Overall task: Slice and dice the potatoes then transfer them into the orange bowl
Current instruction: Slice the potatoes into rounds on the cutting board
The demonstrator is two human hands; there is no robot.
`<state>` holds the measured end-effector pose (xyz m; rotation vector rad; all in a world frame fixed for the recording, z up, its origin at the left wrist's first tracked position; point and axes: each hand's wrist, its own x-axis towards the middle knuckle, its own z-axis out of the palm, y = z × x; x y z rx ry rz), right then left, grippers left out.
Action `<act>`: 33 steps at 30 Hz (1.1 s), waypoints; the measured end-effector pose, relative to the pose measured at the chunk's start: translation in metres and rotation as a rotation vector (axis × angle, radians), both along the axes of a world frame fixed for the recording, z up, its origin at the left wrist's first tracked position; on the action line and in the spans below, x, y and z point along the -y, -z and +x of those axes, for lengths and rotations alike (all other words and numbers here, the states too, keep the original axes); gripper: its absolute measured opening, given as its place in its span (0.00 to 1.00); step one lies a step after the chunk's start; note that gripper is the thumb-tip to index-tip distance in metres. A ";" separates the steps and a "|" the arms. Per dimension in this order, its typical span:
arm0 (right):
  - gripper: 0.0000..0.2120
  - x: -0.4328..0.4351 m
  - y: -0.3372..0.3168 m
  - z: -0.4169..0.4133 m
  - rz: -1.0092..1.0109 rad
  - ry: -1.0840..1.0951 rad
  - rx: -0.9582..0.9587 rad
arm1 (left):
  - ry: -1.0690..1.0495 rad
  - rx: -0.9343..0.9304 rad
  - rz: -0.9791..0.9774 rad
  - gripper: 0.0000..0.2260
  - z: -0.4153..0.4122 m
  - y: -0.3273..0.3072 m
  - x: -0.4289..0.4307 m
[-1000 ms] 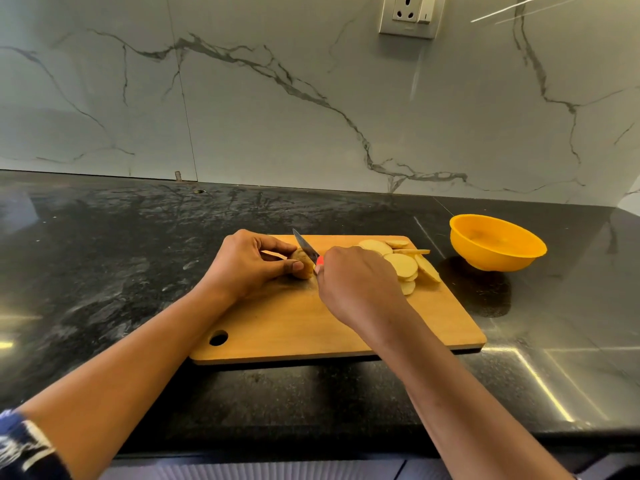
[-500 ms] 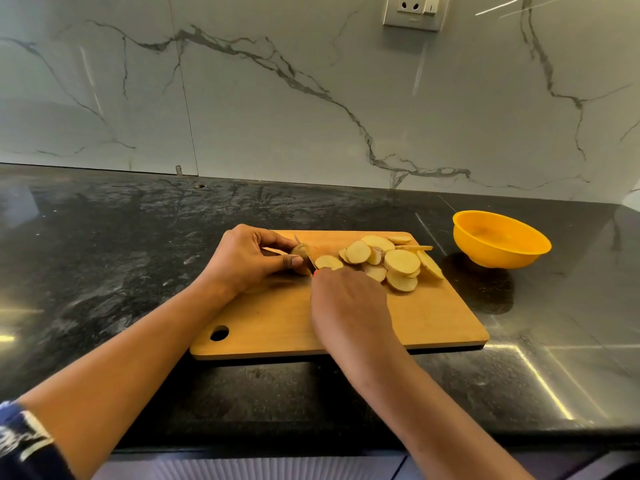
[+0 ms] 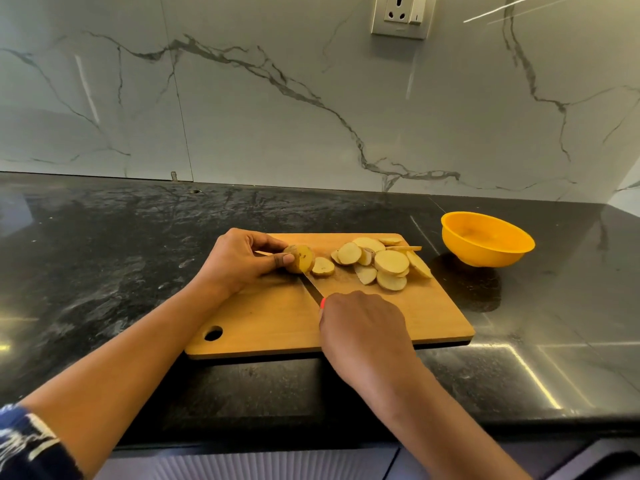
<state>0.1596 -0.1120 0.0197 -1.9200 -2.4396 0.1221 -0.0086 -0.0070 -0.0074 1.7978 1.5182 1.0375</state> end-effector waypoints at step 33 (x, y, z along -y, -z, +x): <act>0.13 -0.029 -0.006 0.009 0.188 0.137 -0.130 | 0.030 0.046 -0.066 0.18 -0.005 0.000 -0.001</act>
